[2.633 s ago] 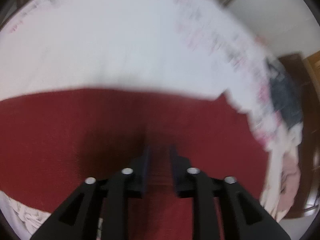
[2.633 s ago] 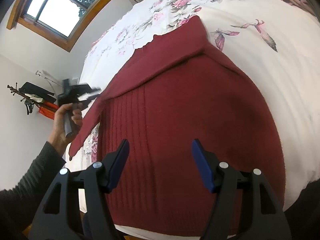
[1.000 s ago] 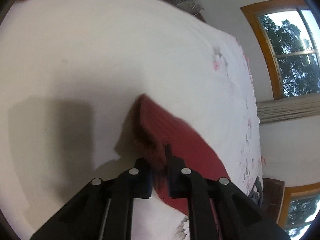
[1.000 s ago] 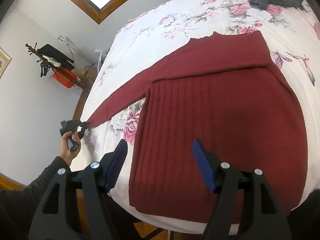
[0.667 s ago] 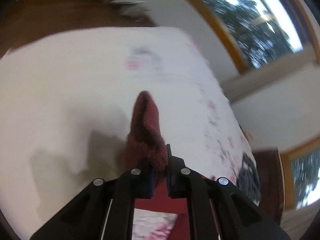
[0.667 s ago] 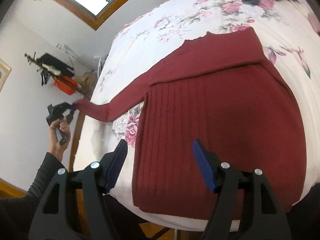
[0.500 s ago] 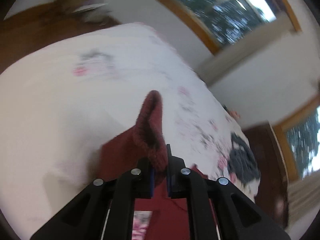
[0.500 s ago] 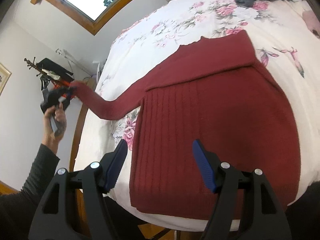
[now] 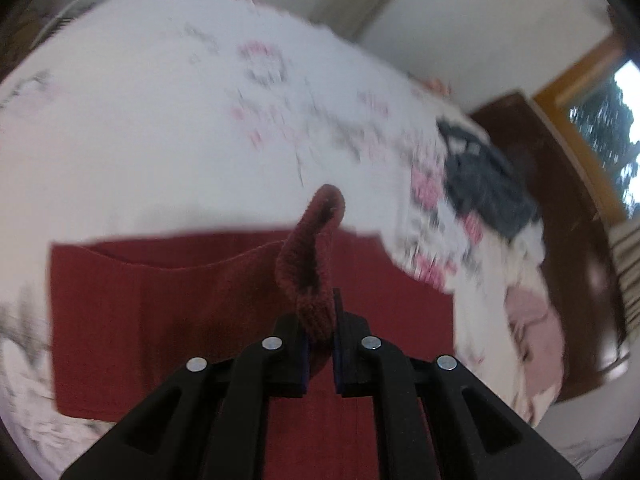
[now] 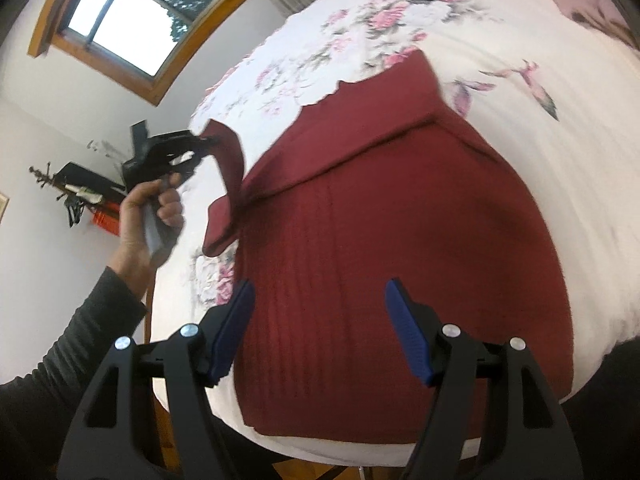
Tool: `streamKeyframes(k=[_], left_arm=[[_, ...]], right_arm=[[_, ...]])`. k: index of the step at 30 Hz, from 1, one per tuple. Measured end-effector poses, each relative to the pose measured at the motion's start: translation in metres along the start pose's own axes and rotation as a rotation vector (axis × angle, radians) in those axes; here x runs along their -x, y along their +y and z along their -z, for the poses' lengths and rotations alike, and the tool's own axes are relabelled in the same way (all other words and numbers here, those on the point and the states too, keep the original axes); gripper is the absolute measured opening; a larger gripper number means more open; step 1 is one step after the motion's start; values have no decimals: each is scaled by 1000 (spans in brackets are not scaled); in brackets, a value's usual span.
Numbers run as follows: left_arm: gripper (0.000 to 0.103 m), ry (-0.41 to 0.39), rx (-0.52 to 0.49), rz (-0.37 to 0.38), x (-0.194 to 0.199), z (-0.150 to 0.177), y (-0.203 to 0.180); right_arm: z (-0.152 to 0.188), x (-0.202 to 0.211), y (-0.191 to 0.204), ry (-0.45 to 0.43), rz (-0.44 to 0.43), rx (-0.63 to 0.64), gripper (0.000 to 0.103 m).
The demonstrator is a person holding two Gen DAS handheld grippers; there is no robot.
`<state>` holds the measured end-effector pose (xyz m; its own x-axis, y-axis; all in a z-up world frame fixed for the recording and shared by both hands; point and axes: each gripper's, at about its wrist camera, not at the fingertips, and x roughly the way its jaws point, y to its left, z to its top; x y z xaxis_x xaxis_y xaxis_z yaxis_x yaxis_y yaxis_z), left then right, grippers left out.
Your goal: Fold small clothes
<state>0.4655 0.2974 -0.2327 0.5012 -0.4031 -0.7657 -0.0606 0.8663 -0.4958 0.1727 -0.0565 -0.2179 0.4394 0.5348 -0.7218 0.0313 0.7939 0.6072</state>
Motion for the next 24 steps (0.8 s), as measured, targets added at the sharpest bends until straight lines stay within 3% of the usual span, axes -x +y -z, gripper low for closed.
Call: streamKeyframes(k=[5, 8, 9, 10, 13, 15, 19, 21, 24], left_arm=[[9, 132, -93, -85, -79, 52, -22], [25, 222, -134, -110, -109, 71, -23], [39, 223, -150, -106, -108, 75, -24], [53, 213, -170, -103, -105, 78, -24], [70, 137, -153, -65, -65, 87, -13], [72, 116, -99, -30, -39, 97, 2], [74, 87, -36, -33, 15, 151, 35], [74, 94, -1, -42, 39, 186, 51], [74, 125, 119, -31, 72, 247, 82]], right_arm=[[-12, -13, -13, 16, 11, -12, 69], [-29, -21, -15, 15, 10, -9, 74], [-38, -27, -14, 30, -9, -3, 80], [-50, -34, -14, 43, -23, 3, 80], [-84, -57, -13, 67, -66, 7, 81], [-114, -89, -16, 104, -135, -42, 80], [-167, -179, -24, 227, -252, -180, 55], [-183, -223, -25, 298, -278, -229, 51], [-195, -276, -26, 364, -244, -293, 51]])
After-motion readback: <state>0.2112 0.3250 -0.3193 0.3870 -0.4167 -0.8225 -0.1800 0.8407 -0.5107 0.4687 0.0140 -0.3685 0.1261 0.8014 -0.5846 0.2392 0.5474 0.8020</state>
